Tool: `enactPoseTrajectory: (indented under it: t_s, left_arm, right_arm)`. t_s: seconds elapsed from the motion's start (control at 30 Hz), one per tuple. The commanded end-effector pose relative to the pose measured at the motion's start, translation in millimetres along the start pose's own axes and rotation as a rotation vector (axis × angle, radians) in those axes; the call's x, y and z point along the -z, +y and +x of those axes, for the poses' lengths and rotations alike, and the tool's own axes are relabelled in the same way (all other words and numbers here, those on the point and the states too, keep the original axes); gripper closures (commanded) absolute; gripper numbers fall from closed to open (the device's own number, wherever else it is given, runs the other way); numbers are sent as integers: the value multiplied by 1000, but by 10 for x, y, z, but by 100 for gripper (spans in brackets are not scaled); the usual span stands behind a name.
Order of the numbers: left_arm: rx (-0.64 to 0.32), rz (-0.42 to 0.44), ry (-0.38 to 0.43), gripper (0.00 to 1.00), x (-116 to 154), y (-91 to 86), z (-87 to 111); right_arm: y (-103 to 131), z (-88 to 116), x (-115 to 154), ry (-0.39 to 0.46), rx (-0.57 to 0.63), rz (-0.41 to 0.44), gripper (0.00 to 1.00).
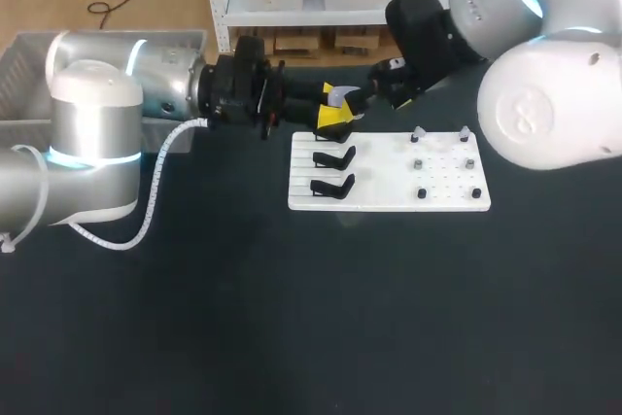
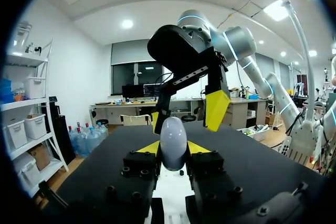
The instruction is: Pick up each earbud case from the left stands, insert the matching earbuds, close the lid, and place the case in the box.
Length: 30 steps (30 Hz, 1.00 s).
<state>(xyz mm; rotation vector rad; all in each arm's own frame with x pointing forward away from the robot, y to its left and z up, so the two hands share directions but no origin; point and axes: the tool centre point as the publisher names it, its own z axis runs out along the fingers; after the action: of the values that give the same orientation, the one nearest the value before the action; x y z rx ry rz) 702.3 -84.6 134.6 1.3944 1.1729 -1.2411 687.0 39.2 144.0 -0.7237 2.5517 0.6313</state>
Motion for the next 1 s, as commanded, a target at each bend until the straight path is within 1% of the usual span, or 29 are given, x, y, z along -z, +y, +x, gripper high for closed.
enactPoseTrajectory:
  t_s: [0.03,0.57,0.8,1.0]
  left_arm:
    - [0,1,-1,100,-1,10,8]
    - [0,1,-1,100,-1,10,8]
    - [0,1,-1,100,-1,10,8]
    - [0,1,-1,100,-1,10,8]
  right_arm:
    - [-32,-34,-41,4,-6,1,0]
    - [-136,-143,53,-30,-35,41,0]
    - [-190,-252,106,-54,-32,61,0]
    - [-278,-406,173,-85,-25,87,0]
